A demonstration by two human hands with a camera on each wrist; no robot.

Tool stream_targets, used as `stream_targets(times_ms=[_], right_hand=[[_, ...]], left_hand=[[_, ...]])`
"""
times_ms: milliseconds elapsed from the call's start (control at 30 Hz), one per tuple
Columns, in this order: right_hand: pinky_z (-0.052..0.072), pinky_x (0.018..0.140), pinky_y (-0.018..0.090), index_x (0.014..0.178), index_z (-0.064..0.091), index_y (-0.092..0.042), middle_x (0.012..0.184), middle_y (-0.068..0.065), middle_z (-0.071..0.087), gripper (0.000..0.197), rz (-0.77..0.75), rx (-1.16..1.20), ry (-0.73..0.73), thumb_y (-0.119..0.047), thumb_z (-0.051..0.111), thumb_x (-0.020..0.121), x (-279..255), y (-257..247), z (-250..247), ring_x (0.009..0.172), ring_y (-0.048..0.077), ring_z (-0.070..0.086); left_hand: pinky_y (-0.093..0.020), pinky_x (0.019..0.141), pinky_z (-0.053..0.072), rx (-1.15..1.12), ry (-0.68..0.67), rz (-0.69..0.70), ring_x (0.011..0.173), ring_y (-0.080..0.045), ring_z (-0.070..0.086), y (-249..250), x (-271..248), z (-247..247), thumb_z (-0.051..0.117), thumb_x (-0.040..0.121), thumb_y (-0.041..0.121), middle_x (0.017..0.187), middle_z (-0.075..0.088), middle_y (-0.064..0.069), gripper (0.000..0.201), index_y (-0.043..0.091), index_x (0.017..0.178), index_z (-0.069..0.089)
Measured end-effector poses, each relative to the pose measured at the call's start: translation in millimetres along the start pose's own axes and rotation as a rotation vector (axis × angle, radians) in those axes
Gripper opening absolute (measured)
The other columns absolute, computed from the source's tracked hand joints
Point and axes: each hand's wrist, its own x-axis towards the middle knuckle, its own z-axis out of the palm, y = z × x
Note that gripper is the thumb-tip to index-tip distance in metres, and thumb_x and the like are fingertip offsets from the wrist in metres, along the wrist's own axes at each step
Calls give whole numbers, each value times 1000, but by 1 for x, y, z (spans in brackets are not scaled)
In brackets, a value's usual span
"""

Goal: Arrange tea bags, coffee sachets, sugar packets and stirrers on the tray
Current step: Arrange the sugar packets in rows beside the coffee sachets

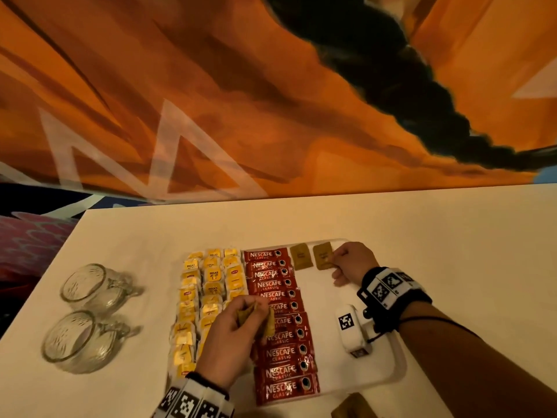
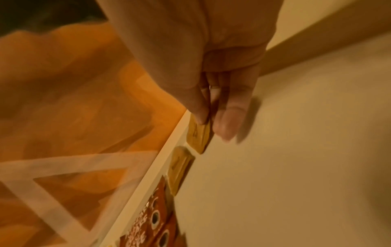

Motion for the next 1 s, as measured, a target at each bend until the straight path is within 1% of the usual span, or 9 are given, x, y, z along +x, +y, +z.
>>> stream_targets(times_ms=[133, 300, 400, 467, 567, 667, 800, 867, 1000], right_hand=[[55, 43, 27, 82, 60, -6, 72, 16, 63, 10, -12, -11, 19, -6, 59, 92, 0, -5, 5, 50, 23, 60], [58, 47, 31, 81, 59, -7, 76, 16, 63, 11, -7, -17, 44, -4, 58, 92, 2, -7, 10, 52, 22, 61], [59, 50, 33, 78, 59, -9, 76, 14, 63, 13, -12, -31, 42, -6, 59, 91, 4, -6, 10, 52, 22, 62], [54, 49, 29, 83, 59, -12, 78, 11, 64, 9, -54, -150, 70, -15, 61, 90, 1, -5, 9, 53, 20, 62], [39, 61, 27, 91, 61, -17, 90, 1, 63, 9, -221, -250, 130, -26, 64, 89, -18, -6, 8, 77, 16, 57], [39, 64, 19, 89, 68, -20, 89, -7, 66, 9, -371, -78, -42, -28, 64, 88, -60, -14, 21, 78, 7, 58], [41, 59, 17, 97, 71, -28, 91, 1, 66, 15, -452, -44, -257, -38, 68, 85, -100, -19, 39, 66, 1, 56], [42, 55, 13, 98, 71, -22, 90, 3, 67, 15, -467, 45, -286, -31, 68, 87, -107, -21, 41, 62, -3, 55], [42, 60, 11, 90, 72, -15, 87, 0, 68, 8, -508, 127, -238, -21, 72, 84, -114, -27, 38, 68, -2, 57]], left_hand=[[-27, 46, 45, -66, 34, -38, 58, -14, 62, -6, 3, -1, 59, 91, 17, 82, 70, -5, 11, 20, 99, 67], [-30, 49, 48, -179, 61, -88, 63, -17, 61, -12, 9, -6, 53, 95, 14, 86, 68, -12, 19, 13, 110, 64], [-31, 58, 54, -191, 57, -84, 65, -19, 64, -12, 9, -7, 50, 96, 11, 87, 70, -12, 22, 16, 114, 62], [-31, 64, 58, -192, 53, -64, 67, -20, 68, -9, 8, -5, 50, 95, 5, 96, 70, -13, 27, 19, 117, 59], [-29, 66, 60, -223, 71, -19, 78, -23, 73, -5, 7, -3, 54, 92, 2, 109, 66, -15, 31, 21, 117, 55], [-29, 62, 60, -245, 84, -8, 76, -28, 73, 0, 9, 0, 59, 89, 2, 106, 67, -18, 31, 15, 117, 55], [-30, 57, 59, -244, 76, 53, 65, -27, 70, 12, 6, 6, 65, 86, 7, 92, 72, -18, 32, 11, 115, 56], [-29, 53, 58, -235, 54, 79, 58, -24, 67, 19, 4, 8, 67, 85, 8, 89, 71, -19, 31, 10, 114, 56], [-28, 49, 56, -217, -2, 77, 52, -18, 62, 28, -2, 7, 69, 83, 10, 86, 68, -19, 36, 9, 116, 55]])
